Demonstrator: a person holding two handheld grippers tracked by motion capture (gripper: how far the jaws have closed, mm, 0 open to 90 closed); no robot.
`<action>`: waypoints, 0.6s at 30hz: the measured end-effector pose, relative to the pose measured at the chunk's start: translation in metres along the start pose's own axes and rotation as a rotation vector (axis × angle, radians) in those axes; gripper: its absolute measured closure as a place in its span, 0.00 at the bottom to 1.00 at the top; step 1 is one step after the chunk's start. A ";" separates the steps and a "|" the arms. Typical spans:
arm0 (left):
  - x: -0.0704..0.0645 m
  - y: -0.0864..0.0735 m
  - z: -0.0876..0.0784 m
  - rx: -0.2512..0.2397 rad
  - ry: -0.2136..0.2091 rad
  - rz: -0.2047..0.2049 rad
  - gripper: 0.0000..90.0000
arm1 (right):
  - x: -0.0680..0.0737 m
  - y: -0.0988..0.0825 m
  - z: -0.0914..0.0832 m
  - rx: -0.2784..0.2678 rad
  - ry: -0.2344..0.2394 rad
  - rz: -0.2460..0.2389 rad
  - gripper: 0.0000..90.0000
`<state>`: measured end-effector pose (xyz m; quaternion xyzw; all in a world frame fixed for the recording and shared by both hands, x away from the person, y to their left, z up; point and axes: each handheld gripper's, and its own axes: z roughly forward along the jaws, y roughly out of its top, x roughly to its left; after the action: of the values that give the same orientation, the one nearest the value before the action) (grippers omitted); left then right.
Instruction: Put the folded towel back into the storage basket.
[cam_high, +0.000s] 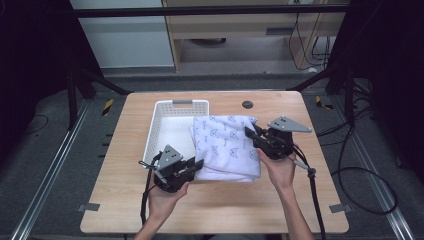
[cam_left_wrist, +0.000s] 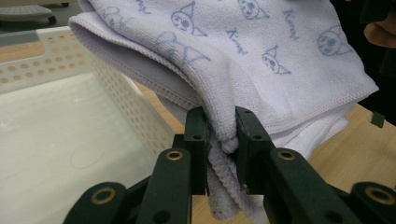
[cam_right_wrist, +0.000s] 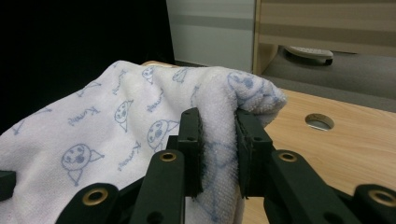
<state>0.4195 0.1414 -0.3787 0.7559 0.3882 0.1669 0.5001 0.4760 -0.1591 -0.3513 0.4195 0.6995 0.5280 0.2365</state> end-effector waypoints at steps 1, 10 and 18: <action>0.002 0.000 -0.001 -0.001 0.002 -0.002 0.84 | 0.002 0.001 0.003 -0.002 0.004 0.002 0.83; 0.019 0.000 -0.013 -0.020 0.028 -0.028 0.84 | 0.015 0.010 0.020 -0.008 0.028 -0.004 0.83; 0.035 -0.002 -0.022 -0.033 0.054 -0.059 0.84 | 0.024 0.017 0.039 -0.004 0.045 -0.006 0.83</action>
<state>0.4268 0.1818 -0.3749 0.7310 0.4209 0.1787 0.5065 0.4988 -0.1169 -0.3459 0.4050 0.7048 0.5380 0.2232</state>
